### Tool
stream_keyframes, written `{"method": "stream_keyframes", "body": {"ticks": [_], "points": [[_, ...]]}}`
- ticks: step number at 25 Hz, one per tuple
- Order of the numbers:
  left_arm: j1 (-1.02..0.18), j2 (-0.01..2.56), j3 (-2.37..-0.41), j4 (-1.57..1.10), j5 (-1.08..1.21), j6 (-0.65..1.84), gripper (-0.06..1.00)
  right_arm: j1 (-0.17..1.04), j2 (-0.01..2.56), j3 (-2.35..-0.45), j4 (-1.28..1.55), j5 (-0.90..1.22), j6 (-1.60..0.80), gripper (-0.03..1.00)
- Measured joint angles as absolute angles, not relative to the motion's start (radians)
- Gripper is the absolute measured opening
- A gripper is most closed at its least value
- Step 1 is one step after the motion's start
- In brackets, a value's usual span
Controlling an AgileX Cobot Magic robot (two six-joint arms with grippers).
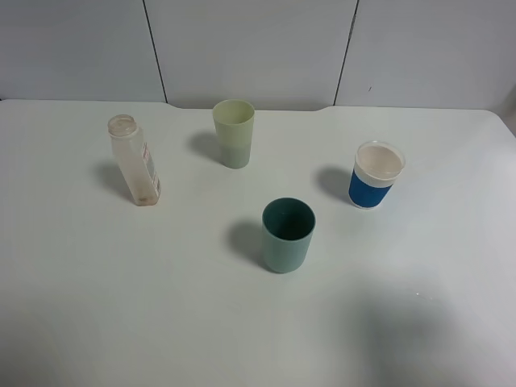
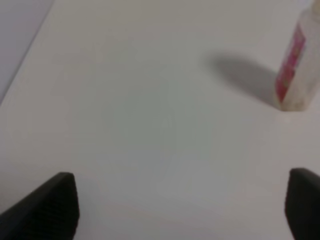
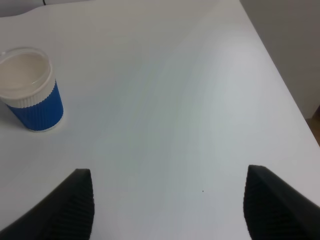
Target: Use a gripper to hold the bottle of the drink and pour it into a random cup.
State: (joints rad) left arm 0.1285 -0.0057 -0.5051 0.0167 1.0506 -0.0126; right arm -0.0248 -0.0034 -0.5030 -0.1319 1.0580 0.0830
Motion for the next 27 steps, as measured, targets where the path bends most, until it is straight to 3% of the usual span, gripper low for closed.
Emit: {"method": "stream_keyframes", "body": {"ticks": [27], "points": [[0.138, -0.006, -0.505, 0.017, 1.051, -0.013, 0.82, -0.025, -0.003, -0.503, -0.132, 1.058, 0.083, 0.63]]}}
